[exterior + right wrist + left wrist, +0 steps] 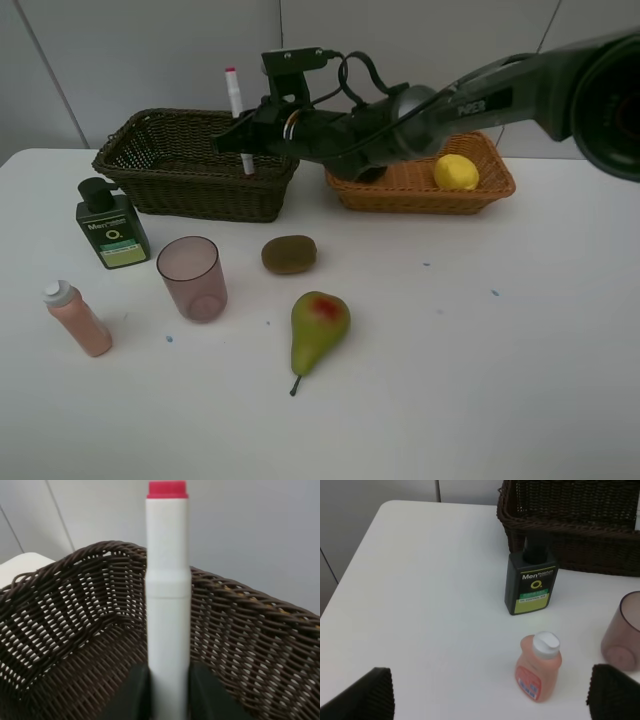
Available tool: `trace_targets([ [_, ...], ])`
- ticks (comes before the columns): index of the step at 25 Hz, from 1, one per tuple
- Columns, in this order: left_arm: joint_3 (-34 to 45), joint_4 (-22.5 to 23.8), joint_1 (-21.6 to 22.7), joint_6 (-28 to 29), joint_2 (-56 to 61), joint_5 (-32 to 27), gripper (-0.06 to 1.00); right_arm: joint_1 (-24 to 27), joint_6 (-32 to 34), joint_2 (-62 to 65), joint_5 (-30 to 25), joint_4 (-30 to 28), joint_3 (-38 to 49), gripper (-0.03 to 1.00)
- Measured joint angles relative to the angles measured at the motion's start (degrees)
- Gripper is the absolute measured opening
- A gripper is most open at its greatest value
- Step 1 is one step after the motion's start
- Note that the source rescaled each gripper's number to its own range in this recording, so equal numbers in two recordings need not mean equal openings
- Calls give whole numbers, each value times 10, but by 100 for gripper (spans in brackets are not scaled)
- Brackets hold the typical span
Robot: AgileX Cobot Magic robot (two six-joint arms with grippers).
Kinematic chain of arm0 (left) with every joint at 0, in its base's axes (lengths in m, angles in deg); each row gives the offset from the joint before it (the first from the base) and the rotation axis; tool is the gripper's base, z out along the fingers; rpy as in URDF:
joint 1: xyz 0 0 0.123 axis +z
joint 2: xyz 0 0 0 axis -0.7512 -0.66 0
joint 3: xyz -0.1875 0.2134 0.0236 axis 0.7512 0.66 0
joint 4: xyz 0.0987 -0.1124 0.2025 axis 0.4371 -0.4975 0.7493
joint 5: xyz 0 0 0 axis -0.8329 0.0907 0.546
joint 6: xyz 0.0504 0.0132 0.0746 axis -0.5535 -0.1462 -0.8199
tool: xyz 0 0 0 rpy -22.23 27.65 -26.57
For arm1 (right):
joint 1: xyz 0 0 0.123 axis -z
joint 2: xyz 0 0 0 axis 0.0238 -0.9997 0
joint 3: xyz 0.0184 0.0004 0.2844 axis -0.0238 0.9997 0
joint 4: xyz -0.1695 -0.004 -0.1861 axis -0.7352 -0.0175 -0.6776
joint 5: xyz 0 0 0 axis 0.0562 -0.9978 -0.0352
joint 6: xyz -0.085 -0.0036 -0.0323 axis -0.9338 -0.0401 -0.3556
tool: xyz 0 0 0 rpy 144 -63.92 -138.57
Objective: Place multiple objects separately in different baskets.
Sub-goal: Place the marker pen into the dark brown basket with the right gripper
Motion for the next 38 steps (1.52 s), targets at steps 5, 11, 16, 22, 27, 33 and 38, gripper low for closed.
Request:
trace_targets([
  [5, 0, 0, 0, 0, 0, 0, 100, -2, 0, -26, -40, -3, -22, 0],
  [11, 0, 0, 0, 0, 0, 0, 100, -2, 0, -36, -53, -5, -24, 0],
  [16, 0, 0, 0, 0, 0, 0, 100, -2, 0, -36, -55, -12, -24, 0],
  [22, 0, 0, 0, 0, 0, 0, 100, -2, 0, -36, -54, -12, -25, 22],
  [27, 0, 0, 0, 0, 0, 0, 100, -3, 0, -36, -47, -12, -25, 89],
  [33, 0, 0, 0, 0, 0, 0, 100, -3, 0, -36, -47, -13, -25, 98],
  [38, 0, 0, 0, 0, 0, 0, 100, -3, 0, -28, -54, -20, -25, 98],
])
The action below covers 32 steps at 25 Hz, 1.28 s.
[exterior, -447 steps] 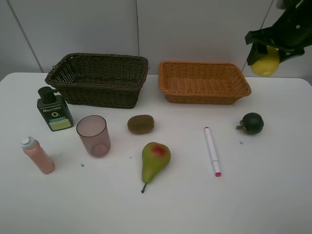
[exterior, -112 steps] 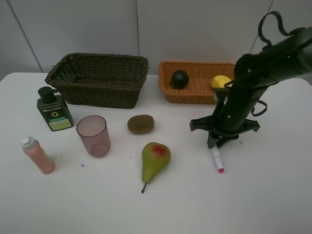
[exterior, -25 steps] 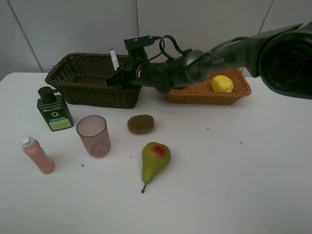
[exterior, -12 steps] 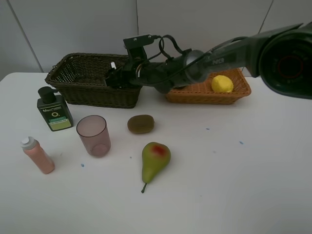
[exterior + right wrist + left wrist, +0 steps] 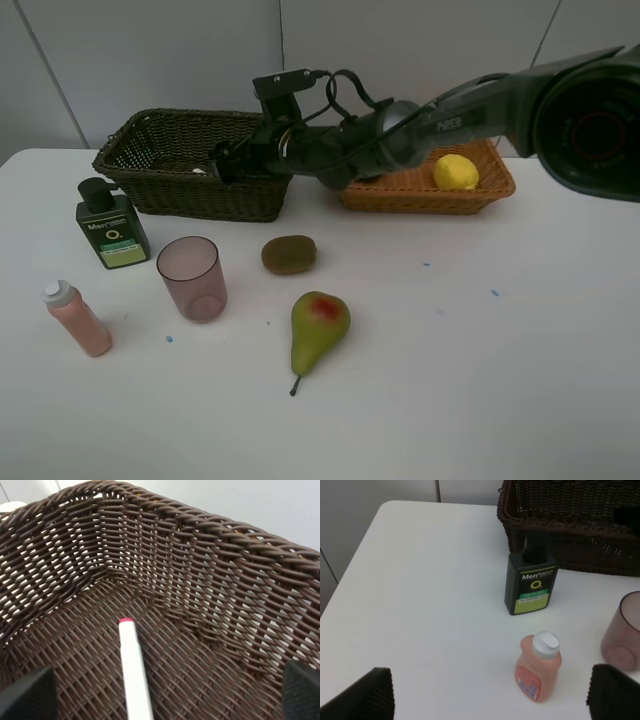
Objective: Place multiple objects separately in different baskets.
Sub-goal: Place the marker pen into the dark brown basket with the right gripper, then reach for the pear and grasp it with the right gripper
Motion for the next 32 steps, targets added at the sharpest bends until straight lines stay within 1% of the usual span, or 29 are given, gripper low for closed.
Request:
trace_targets([
  [4, 0, 0, 0, 0, 0, 0, 100, 0, 0, 32, -32, -20, 0, 98],
  [7, 0, 0, 0, 0, 0, 0, 100, 0, 0, 69, -81, -44, 0, 98],
  [9, 0, 0, 0, 0, 0, 0, 100, 0, 0, 94, -128, -60, 0, 98],
  [11, 0, 0, 0, 0, 0, 0, 100, 0, 0, 119, -181, -70, 0, 98],
  [14, 0, 0, 0, 0, 0, 0, 100, 0, 0, 163, -275, -72, 0, 98],
  [18, 0, 0, 0, 0, 0, 0, 100, 0, 0, 217, -418, -70, 0, 98],
  [22, 0, 0, 0, 0, 0, 0, 100, 0, 5, 263, -552, -23, 0, 98],
  [24, 0, 0, 0, 0, 0, 0, 100, 0, 30, 278, -623, -7, 0, 98],
  [28, 0, 0, 0, 0, 0, 0, 100, 0, 92, 284, -747, 20, 0, 98],
  [30, 0, 0, 0, 0, 0, 0, 100, -1, 132, 285, -792, 34, 0, 98],
  [32, 0, 0, 0, 0, 0, 0, 100, -9, 193, 285, -820, 38, 0, 98],
])
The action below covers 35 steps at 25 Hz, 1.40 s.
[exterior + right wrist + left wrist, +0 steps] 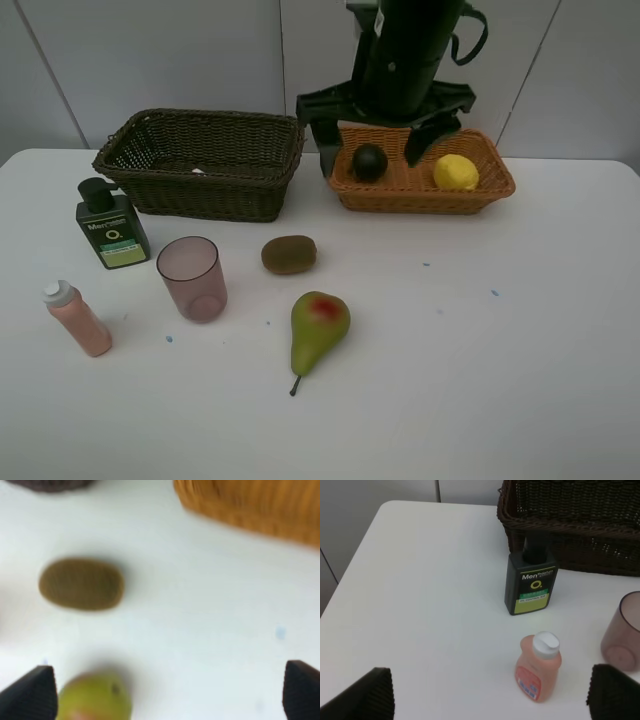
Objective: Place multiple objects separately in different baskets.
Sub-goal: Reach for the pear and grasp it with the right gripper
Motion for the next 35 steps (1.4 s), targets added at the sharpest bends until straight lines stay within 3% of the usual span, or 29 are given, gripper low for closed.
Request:
trace_targets([
  [5, 0, 0, 0, 0, 0, 0, 100, -36, 139, 0, -9, -4, 0, 98],
  [11, 0, 0, 0, 0, 0, 0, 100, -77, 251, 1, -5, -21, 37, 98],
  [16, 0, 0, 0, 0, 0, 0, 100, -81, 328, 1, 55, 10, 100, 98],
  [27, 0, 0, 0, 0, 0, 0, 100, -83, 411, 1, 76, 46, 148, 98],
  [35, 0, 0, 0, 0, 0, 0, 100, -83, 415, -5, 84, 52, 148, 98],
])
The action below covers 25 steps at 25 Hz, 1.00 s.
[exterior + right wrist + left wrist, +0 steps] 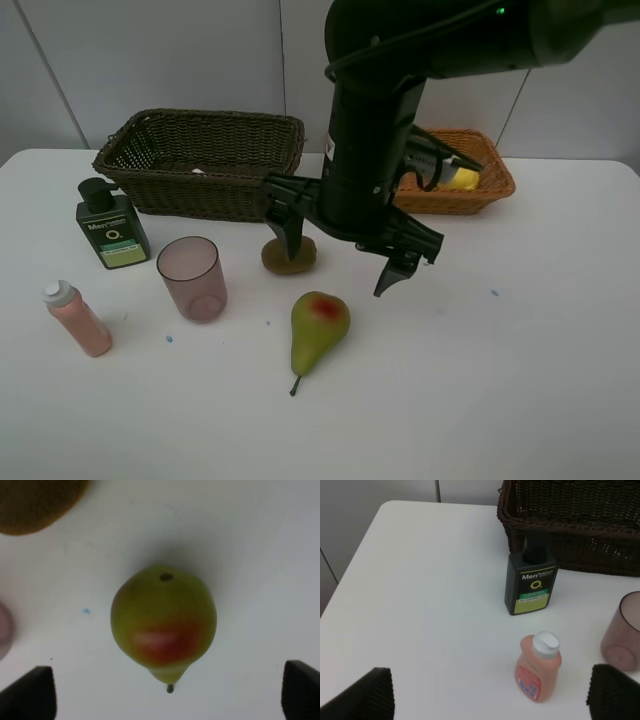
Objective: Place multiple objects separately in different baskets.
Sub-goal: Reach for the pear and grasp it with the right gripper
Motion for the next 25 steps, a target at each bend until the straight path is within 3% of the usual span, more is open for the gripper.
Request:
trace_targets([
  [12, 0, 0, 0, 0, 0, 0, 100, 0, 2, -3, 1, -42, 0, 98],
  [25, 0, 0, 0, 0, 0, 0, 100, -5, -6, -57, 32, 8, 0, 98],
])
